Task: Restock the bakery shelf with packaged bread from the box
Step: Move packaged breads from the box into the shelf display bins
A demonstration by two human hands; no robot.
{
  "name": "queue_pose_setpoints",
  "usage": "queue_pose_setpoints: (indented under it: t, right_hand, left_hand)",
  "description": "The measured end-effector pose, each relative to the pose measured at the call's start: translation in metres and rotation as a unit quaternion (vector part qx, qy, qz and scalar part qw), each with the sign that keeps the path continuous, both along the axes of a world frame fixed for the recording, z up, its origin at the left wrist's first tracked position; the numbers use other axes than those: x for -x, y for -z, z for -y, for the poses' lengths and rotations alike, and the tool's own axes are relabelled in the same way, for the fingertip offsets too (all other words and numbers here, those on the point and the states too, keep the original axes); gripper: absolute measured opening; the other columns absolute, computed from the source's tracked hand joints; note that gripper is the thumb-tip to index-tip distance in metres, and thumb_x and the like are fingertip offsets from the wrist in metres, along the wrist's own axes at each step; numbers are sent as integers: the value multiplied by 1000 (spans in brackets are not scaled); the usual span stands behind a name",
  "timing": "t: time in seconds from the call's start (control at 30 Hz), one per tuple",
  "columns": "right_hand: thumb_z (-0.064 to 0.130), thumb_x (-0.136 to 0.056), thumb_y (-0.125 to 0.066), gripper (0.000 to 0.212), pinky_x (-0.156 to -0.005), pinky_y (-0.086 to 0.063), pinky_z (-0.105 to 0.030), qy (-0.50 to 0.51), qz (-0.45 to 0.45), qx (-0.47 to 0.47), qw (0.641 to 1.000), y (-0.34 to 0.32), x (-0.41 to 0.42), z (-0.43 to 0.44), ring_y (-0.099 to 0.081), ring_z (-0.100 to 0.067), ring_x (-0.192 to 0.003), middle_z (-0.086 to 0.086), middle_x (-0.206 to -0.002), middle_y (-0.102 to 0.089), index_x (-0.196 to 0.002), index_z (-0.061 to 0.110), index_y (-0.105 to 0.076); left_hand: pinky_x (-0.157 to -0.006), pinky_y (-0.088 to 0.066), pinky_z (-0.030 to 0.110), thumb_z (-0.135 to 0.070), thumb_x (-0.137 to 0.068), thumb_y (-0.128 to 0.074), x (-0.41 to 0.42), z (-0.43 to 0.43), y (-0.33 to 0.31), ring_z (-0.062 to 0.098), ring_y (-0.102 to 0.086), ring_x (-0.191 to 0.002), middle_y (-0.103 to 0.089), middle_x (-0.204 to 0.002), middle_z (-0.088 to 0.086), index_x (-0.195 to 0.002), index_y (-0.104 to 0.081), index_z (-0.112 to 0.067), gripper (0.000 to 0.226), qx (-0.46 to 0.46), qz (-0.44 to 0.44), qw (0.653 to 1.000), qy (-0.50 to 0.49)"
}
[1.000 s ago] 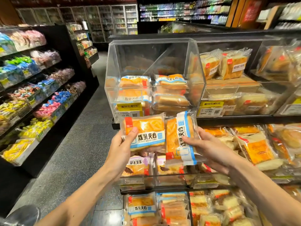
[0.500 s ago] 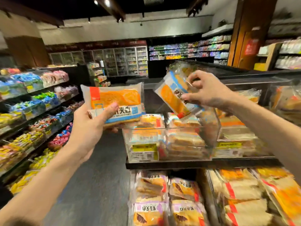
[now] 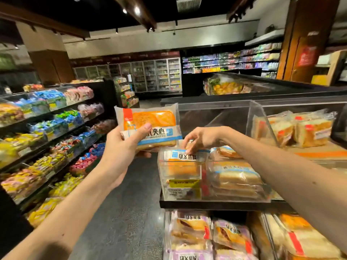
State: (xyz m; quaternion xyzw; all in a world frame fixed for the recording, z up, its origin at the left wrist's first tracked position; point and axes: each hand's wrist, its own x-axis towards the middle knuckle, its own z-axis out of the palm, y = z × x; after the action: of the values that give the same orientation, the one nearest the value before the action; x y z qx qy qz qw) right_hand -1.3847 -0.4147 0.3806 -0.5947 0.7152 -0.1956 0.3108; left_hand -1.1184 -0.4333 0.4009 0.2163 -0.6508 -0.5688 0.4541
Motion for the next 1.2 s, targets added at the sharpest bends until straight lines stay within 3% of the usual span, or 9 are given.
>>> queue_pose_setpoints:
  t: [0.13, 0.27, 0.4, 0.53, 0.67, 0.77, 0.87, 1.1, 1.2]
  right_hand:
    - [26, -82, -80, 15, -71, -49, -22, -8, -95, 8, 995, 11, -19, 0, -59, -10, -81, 12, -82, -65, -95, 20, -74]
    - [27, -79, -83, 29, -57, -40, -23, 18, -213, 98, 972, 2, -34, -12, -53, -10, -69, 12, -74, -56, -73, 27, -55]
    - [-7, -90, -57, 27, -73, -57, -32, 86, 115, 179, 973, -20, -20, -33, -68, -18, -81, -7, -94, -73, -107, 11, -64]
    - [32, -104, -45, 28, -71, -62, -40, 117, 440, 119, 882, -31, -10, -67, -70, -27, -86, -15, -97, -71, -117, 12, -58]
    - [20, -91, -69, 33, -71, -58, -39, 188, 290, 140, 928, -18, -12, -76, -67, -26, -88, -19, -106, -71, -119, 5, -58]
    - [5, -88, -71, 25, -56, -48, -32, 249, 265, 152, 919, -12, -3, -70, -64, -23, -76, -14, -87, -70, -110, 6, -60]
    - [6, -87, -73, 18, -40, -46, -21, 292, 237, 130, 917, -13, 6, -61, -59, -16, -60, -10, -78, -66, -100, 5, -60]
    - [6, -87, -73, 22, -34, -35, -18, 328, 131, 110, 929, -4, 15, -20, -50, -11, -31, -12, -64, -60, -105, -2, -64]
    - [8, -85, -75, 26, -46, -43, -24, 316, 64, 95, 942, 2, 16, -6, -56, -18, -46, -14, -70, -62, -107, -4, -66]
  left_hand:
    - [-50, -53, 25, -31, -86, -68, 7, 1, 0, 31, -73, -71, -76, -95, 13, -115, -64, -4, 39, -11, 22, 1000, 10]
    - [-48, -53, 24, -31, -92, -66, 17, 1, -3, 30, -74, -71, -77, -94, 10, -118, -62, -5, 37, -12, 48, 999, 6]
    - [-44, -50, 24, -33, -94, -64, 32, 1, -11, 26, -73, -64, -77, -90, 11, -114, -62, -7, 32, -25, 58, 998, 0]
    - [-47, -55, 26, -33, -96, -63, 59, 3, -18, 24, -71, -60, -76, -85, 14, -109, -62, -6, 30, -80, 107, 990, 34]
    - [-50, -59, 31, -32, -90, -72, 93, 11, -15, 22, -73, -64, -75, -93, 12, -117, -54, -7, 41, -42, 217, 975, 15]
    - [-52, -58, 29, -34, -76, -84, 110, 20, -5, 24, -68, -97, -55, -120, 8, -120, -37, -21, 66, 104, 258, 960, -35]
    - [-84, -56, 31, -44, -68, -87, 116, 24, 0, 24, -43, -124, -37, -131, 9, -139, -27, -28, 94, 233, 333, 912, -55]
    - [-103, -40, 40, -48, -79, -78, 142, 48, 13, 31, -44, -127, -45, -134, 14, -138, -49, -20, 71, 277, 510, 813, -49]
    - [-101, -40, 40, -46, -90, -67, 152, 57, 18, 33, -46, -128, -49, -138, 16, -140, -46, -13, 63, 319, 561, 761, -60]
